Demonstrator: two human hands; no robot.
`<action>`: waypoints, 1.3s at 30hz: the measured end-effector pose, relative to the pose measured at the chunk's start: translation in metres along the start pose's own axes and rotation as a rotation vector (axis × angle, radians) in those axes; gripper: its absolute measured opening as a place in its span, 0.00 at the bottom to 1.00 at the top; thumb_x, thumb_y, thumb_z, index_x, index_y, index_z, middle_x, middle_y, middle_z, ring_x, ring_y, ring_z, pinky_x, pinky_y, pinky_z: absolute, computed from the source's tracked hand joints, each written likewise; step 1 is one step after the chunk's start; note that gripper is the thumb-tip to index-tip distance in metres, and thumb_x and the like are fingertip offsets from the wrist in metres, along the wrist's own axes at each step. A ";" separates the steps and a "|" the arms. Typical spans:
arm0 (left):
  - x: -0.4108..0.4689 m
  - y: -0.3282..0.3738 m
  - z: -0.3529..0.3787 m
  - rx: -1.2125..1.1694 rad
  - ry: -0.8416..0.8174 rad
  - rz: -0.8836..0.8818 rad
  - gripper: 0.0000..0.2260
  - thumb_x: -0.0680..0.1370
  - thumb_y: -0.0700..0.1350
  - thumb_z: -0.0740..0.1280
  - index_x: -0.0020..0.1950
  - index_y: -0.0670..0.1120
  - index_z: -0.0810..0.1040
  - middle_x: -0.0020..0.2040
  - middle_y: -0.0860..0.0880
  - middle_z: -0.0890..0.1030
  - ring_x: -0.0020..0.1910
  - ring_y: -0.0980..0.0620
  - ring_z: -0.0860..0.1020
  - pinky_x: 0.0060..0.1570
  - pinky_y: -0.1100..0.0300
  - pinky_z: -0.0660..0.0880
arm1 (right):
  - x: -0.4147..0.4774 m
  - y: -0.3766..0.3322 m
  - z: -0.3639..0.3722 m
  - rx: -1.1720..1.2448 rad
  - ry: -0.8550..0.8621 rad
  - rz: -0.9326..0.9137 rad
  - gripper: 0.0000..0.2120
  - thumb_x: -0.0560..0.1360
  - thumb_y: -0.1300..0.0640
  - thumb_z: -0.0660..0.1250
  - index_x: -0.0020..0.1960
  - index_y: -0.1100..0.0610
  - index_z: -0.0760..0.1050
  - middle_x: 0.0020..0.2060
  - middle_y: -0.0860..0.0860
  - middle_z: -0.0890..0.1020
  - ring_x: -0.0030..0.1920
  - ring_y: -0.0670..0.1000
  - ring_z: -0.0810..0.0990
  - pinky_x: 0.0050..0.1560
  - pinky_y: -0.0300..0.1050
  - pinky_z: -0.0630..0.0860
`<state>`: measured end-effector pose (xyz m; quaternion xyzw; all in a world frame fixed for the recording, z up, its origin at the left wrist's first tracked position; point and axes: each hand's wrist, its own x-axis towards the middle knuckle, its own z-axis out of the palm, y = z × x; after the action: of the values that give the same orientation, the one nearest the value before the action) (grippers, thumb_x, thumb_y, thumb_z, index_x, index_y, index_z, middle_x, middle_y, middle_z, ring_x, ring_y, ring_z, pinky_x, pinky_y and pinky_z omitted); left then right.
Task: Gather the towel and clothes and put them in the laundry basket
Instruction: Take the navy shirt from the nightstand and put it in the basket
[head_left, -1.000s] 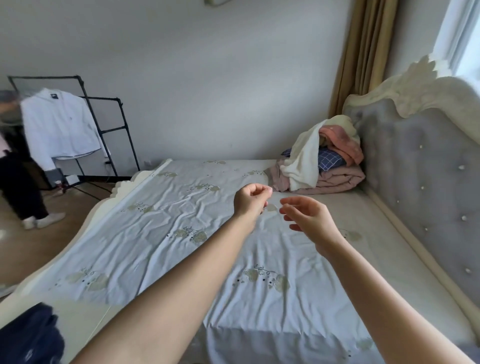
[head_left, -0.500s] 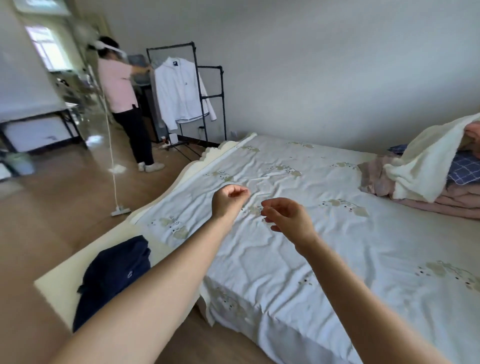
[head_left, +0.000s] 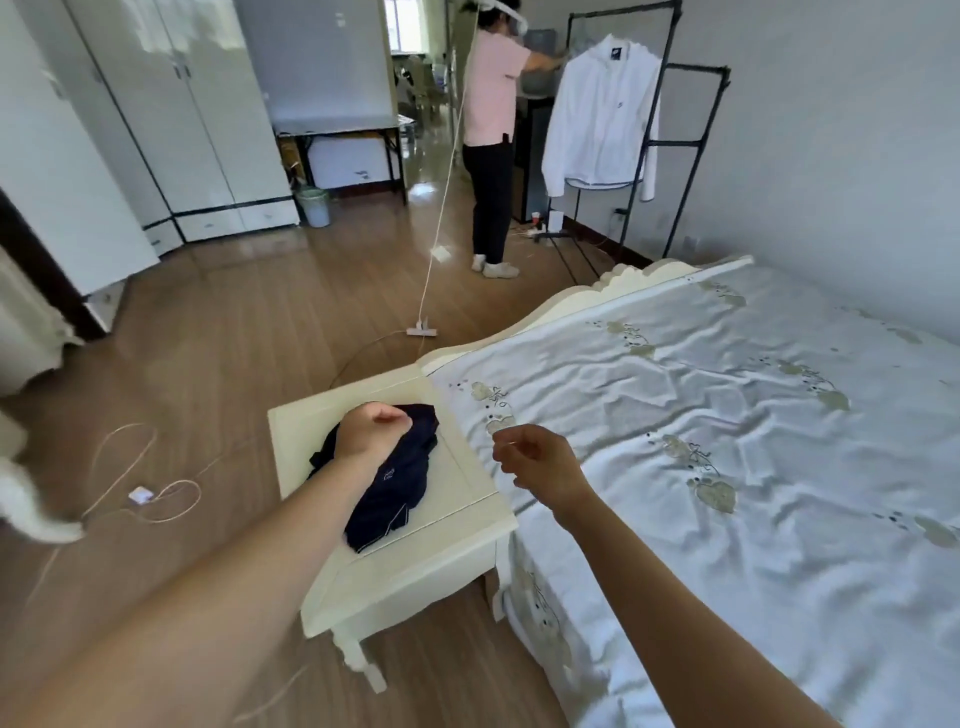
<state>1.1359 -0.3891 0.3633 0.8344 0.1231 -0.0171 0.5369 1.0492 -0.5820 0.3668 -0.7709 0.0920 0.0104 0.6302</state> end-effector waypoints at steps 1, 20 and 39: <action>0.005 -0.004 -0.005 0.009 0.014 -0.014 0.03 0.73 0.39 0.68 0.44 0.45 0.82 0.45 0.50 0.81 0.46 0.51 0.76 0.49 0.62 0.69 | 0.006 0.001 0.006 -0.003 -0.022 0.005 0.04 0.75 0.60 0.67 0.48 0.54 0.78 0.43 0.53 0.81 0.40 0.49 0.77 0.42 0.38 0.72; 0.185 -0.091 -0.060 0.127 -0.015 -0.201 0.05 0.72 0.41 0.69 0.38 0.50 0.76 0.41 0.51 0.79 0.42 0.52 0.77 0.40 0.62 0.72 | 0.199 0.040 0.182 -0.237 -0.220 0.267 0.13 0.69 0.62 0.58 0.28 0.54 0.61 0.27 0.53 0.67 0.36 0.54 0.65 0.38 0.48 0.63; 0.299 -0.189 -0.036 0.185 -0.196 -0.423 0.16 0.72 0.42 0.73 0.58 0.42 0.77 0.67 0.43 0.75 0.66 0.47 0.73 0.64 0.55 0.70 | 0.300 0.163 0.273 -0.367 -0.116 0.671 0.49 0.67 0.42 0.73 0.74 0.62 0.49 0.69 0.61 0.64 0.59 0.61 0.73 0.54 0.52 0.78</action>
<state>1.3796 -0.2262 0.1617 0.8300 0.2403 -0.2212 0.4521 1.3457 -0.3856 0.1129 -0.7961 0.3000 0.2758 0.4474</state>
